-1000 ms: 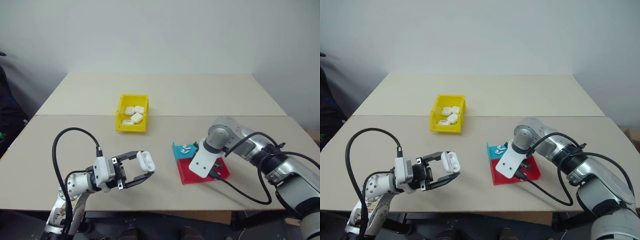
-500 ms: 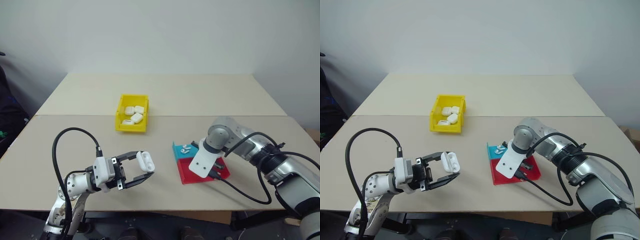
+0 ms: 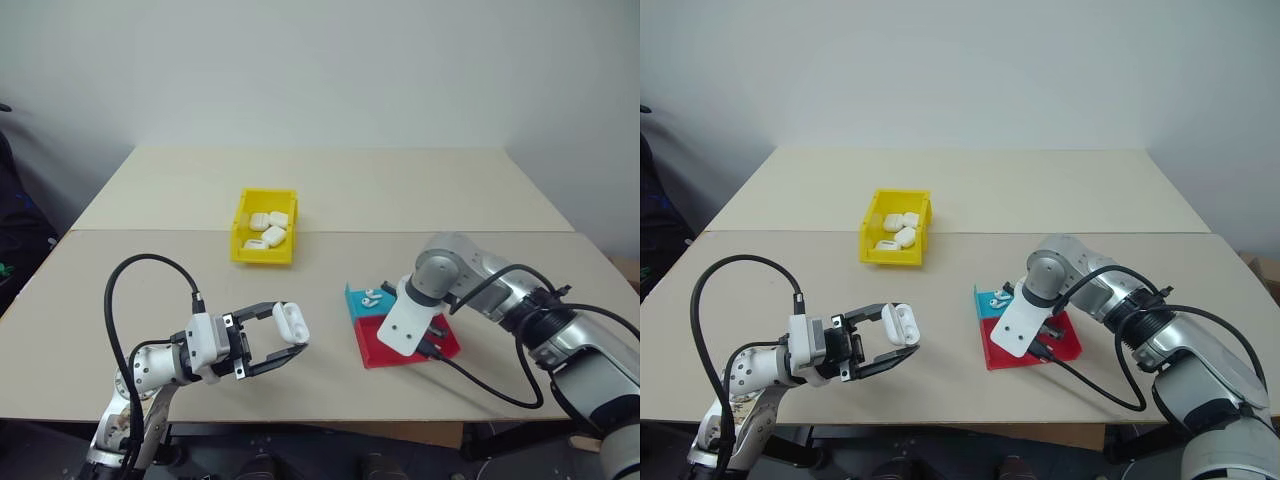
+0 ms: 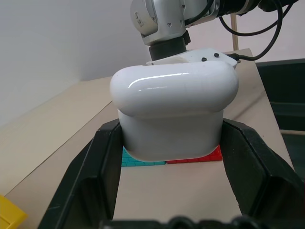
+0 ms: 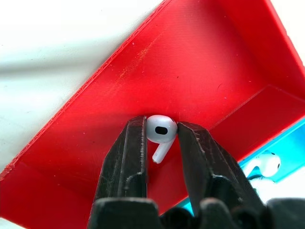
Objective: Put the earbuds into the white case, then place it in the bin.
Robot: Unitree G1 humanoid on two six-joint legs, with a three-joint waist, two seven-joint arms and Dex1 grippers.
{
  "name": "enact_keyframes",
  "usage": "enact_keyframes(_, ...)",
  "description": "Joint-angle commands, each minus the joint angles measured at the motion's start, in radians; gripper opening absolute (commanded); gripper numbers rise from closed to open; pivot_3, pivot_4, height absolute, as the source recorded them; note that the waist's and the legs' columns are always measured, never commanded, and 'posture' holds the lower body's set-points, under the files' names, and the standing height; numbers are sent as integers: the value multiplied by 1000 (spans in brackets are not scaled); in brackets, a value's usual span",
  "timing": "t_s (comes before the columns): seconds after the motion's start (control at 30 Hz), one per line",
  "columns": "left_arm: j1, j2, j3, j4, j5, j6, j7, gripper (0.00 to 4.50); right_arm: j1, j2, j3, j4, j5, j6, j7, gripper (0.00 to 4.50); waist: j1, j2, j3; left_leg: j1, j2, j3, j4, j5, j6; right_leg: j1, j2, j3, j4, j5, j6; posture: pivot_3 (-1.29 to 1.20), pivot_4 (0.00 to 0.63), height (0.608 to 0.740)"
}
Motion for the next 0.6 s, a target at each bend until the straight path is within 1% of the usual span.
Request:
enact_keyframes(0.03,-14,2,3,-19,0,-28,7,2767,3,-3,-37,-23,10,-4,37,635,0,0,0,0,0,0,0,0,0,0,0,0,0,0,0,0,150,740)
enact_keyframes(0.23,-12,4,6,-19,-2,-28,7,2767,14,-13,-54,-63,28,15,44,635,0,0,0,0,0,0,0,0,0,0,0,0,0,0,0,0,150,740)
enact_keyframes(0.33,-26,-3,7,-18,-13,-27,8,2767,29,-30,-91,-110,57,51,44,635,1,0,0,0,0,0,0,0,0,0,0,0,0,0,0,0,150,740)
enact_keyframes(0.4,-46,-13,8,-22,-30,-22,13,2767,42,-53,-134,-169,127,121,48,635,3,0,0,0,0,0,0,0,0,0,0,0,0,0,0,0,150,740)
enact_keyframes(0.47,-79,-28,7,-40,-62,2,23,2767,55,-98,-197,-252,256,230,50,635,6,0,0,-1,0,0,0,0,0,0,0,0,0,0,0,0,150,740)
enact_keyframes(0.57,-130,-46,0,-62,-107,38,34,2767,79,-143,-325,-336,404,381,46,635,8,0,0,-1,0,0,0,0,0,0,-1,0,-1,0,0,0,150,740)
enact_keyframes(0.6,-152,-51,-6,-69,-127,53,32,2767,94,-164,-387,-354,460,429,27,635,9,0,0,-1,0,0,0,0,0,0,-1,-1,-1,0,0,0,150,740)
